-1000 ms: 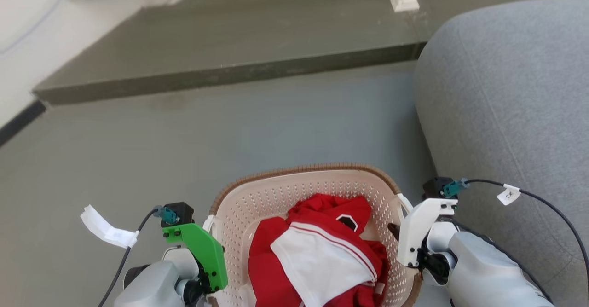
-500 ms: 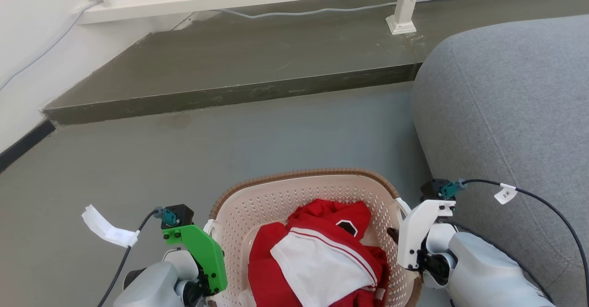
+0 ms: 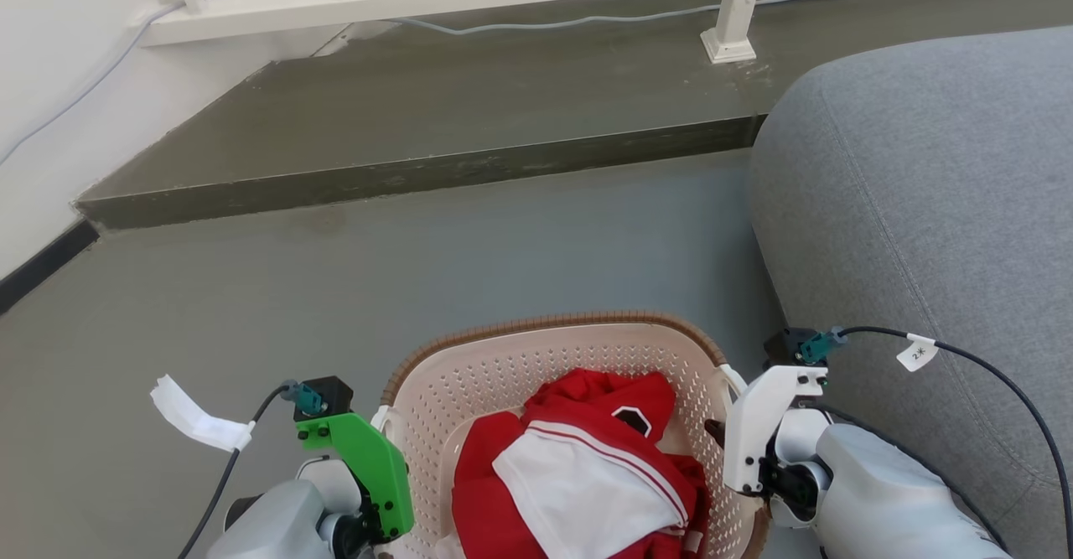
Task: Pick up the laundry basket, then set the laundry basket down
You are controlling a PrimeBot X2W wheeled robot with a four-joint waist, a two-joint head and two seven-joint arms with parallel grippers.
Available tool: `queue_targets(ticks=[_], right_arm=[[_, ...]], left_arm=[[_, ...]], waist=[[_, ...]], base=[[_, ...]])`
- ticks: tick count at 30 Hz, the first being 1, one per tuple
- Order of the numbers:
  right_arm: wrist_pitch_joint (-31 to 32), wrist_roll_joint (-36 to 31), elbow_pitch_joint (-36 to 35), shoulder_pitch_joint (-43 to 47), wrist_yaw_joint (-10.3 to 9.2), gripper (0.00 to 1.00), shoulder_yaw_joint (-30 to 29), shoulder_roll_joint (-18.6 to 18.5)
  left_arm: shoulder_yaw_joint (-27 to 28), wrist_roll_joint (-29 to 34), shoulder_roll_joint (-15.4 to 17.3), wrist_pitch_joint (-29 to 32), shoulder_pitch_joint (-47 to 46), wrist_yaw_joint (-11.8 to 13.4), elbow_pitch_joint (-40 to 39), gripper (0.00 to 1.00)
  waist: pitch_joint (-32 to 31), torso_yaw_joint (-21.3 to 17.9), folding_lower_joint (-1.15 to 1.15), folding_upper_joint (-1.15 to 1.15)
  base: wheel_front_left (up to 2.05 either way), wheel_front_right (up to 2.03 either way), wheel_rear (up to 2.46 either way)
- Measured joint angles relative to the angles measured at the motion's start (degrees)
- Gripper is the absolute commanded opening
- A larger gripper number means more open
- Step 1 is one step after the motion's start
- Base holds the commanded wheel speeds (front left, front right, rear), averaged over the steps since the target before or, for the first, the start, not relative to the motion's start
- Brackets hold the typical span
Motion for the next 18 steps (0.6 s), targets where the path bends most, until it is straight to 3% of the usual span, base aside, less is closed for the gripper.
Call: queue_targets(ticks=[18], right_arm=[[0.48, 1.34, 0.27, -0.07, 0.00, 0.00, 1.88, 0.00]], left_arm=[[-0.57, -1.56, 0.00, 1.09, 0.05, 0.00, 0.65, 0.00]], waist=[[0.30, 0.00, 0.00, 0.00]], base=[[0.00, 0.00, 0.00]])
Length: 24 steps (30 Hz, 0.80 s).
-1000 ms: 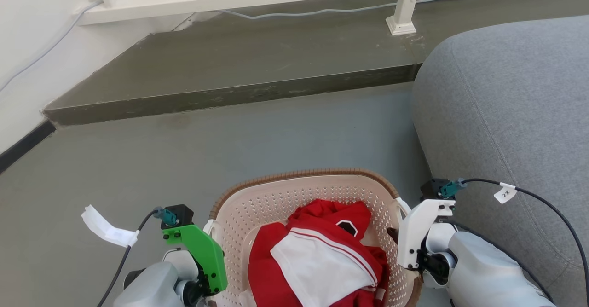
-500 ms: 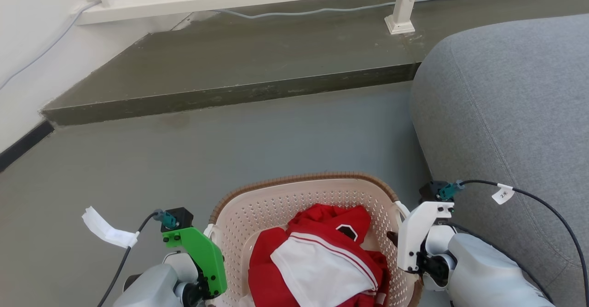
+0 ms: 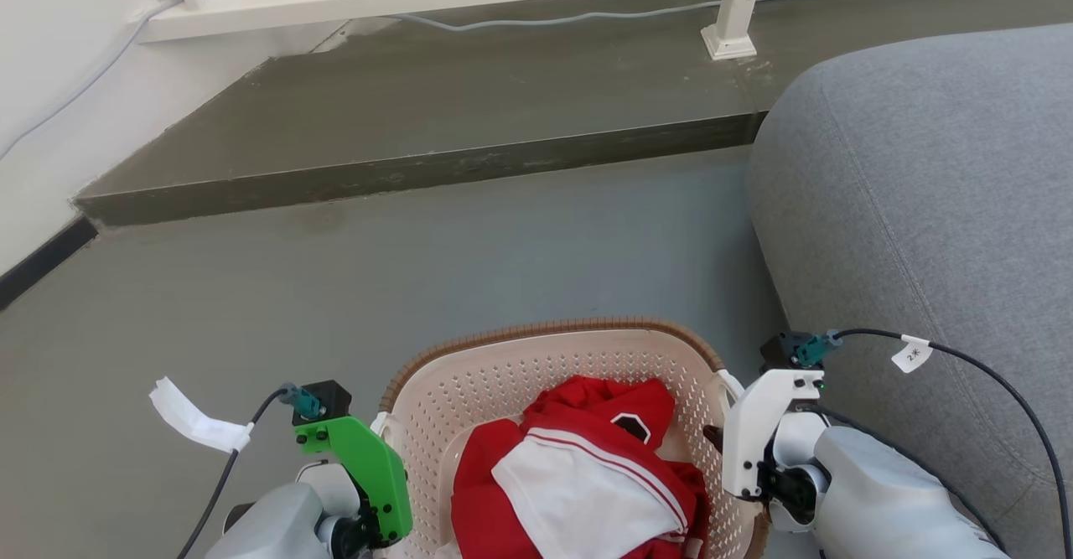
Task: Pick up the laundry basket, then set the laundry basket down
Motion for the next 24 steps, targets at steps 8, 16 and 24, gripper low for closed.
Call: queue_targets(ticks=[8, 16, 24], right_arm=[[0.00, 0.49, 0.01, -0.23, 0.00, 0.00, 0.43, -0.04], [-0.57, 0.63, 0.01, -1.93, 0.00, 0.00, 0.65, -0.19], [-2.33, 0.99, 0.12, -4.60, 0.00, 0.00, 0.52, -0.51]], left_arm=[[-0.11, -0.35, 0.01, -0.01, -0.03, 0.00, 0.07, 0.00], [0.03, -0.35, 0.01, -1.37, -1.00, 0.00, 0.11, 0.00], [0.03, -0.35, 0.01, -2.59, -4.27, 0.00, -0.07, 0.00]], waist=[[1.14, -0.03, 0.00, 0.00], [3.79, -0.11, 0.00, 0.00], [8.40, -0.23, 0.00, 0.00]], base=[[0.00, 0.00, 0.00], [0.00, 0.00, 0.00], [0.00, 0.00, 0.00]])
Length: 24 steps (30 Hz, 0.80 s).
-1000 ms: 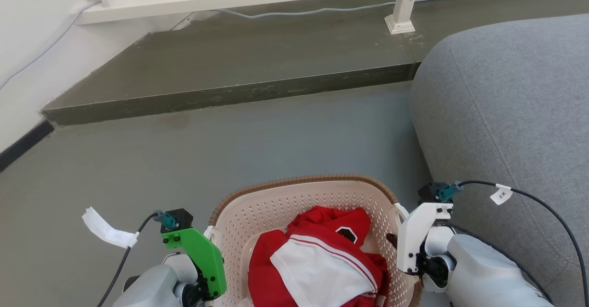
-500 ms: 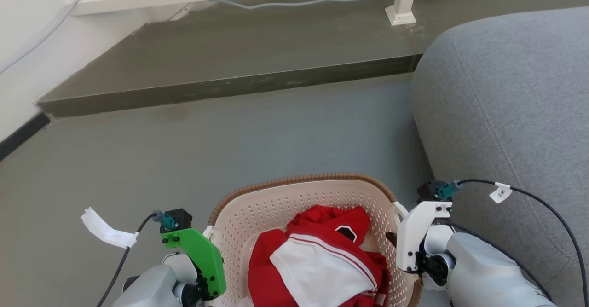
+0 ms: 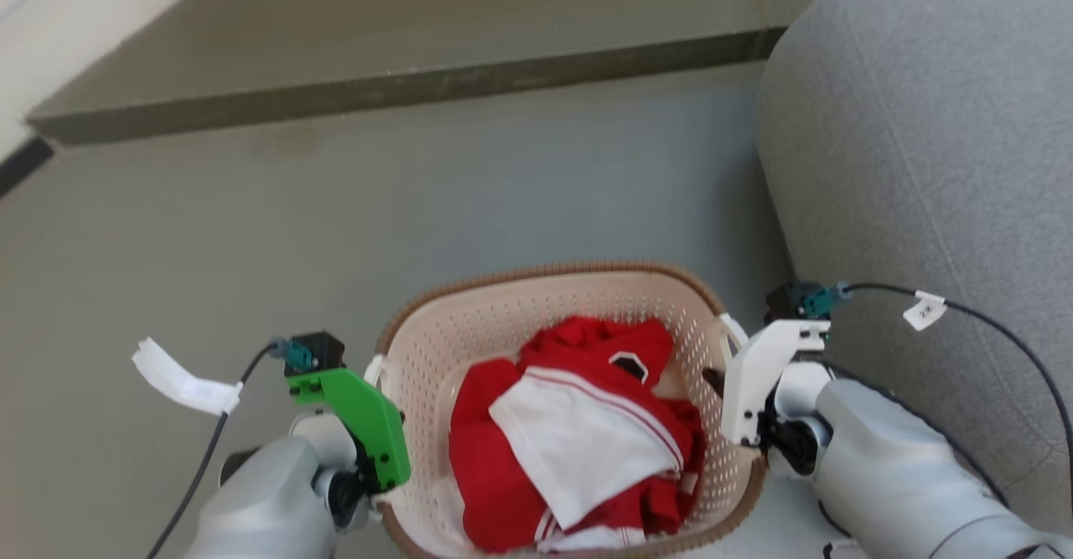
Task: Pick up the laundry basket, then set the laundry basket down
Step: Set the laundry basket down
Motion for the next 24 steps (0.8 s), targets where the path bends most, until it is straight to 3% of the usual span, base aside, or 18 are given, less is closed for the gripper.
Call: queue_targets(ticks=[24], right_arm=[[-9.90, 0.00, -1.55, -8.55, 0.08, 0.00, -1.12, -2.14]], left_arm=[[0.15, 1.62, 0.13, -8.98, -10.15, 0.00, -1.89, 0.00]], waist=[[17.10, -0.26, 0.01, 0.00]], base=[[0.00, 0.00, 0.00]])
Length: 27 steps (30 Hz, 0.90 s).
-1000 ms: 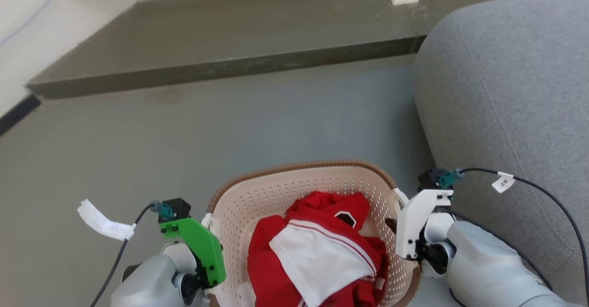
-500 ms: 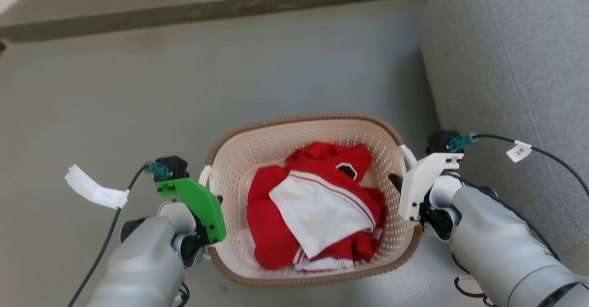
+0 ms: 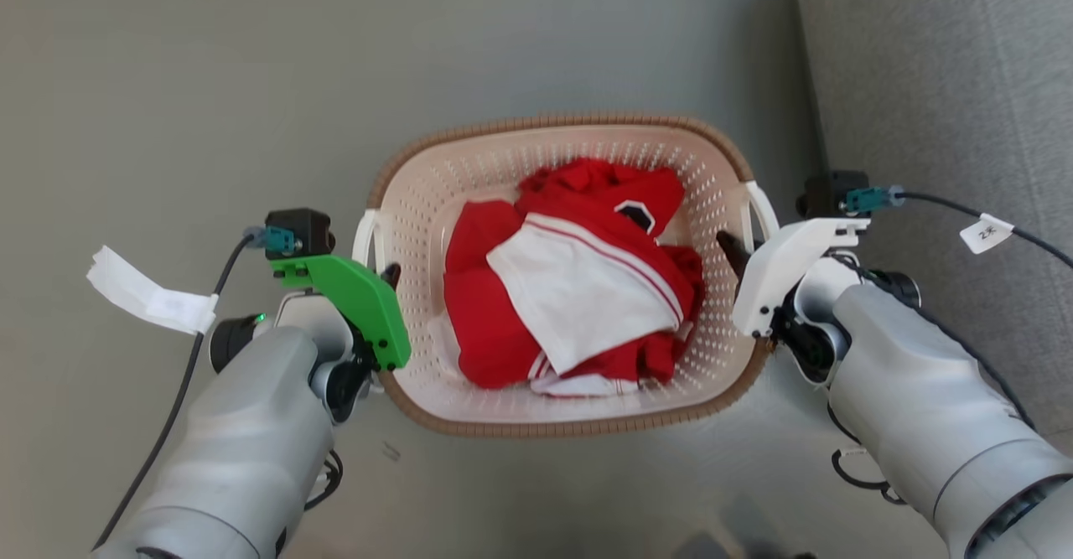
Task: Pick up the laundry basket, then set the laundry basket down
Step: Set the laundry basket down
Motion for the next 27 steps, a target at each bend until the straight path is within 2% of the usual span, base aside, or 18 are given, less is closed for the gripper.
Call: queue_targets(ticks=[19, 27], right_arm=[[-8.77, -0.62, -2.19, -6.11, 0.02, 0.00, 1.20, -0.94], [-10.23, -0.51, -2.24, -6.79, 0.02, 0.00, 1.88, -0.37]], left_arm=[[1.59, 1.96, 0.21, -9.03, -6.98, 0.00, 1.00, 0.00], [1.69, 2.30, 0.21, -10.73, -8.17, -0.01, 2.64, 0.00]], waist=[[13.68, 0.89, 0.01, 0.00], [17.33, 1.22, 0.00, 0.00]], base=[[0.00, 0.00, 0.00], [0.00, 0.00, 0.00]])
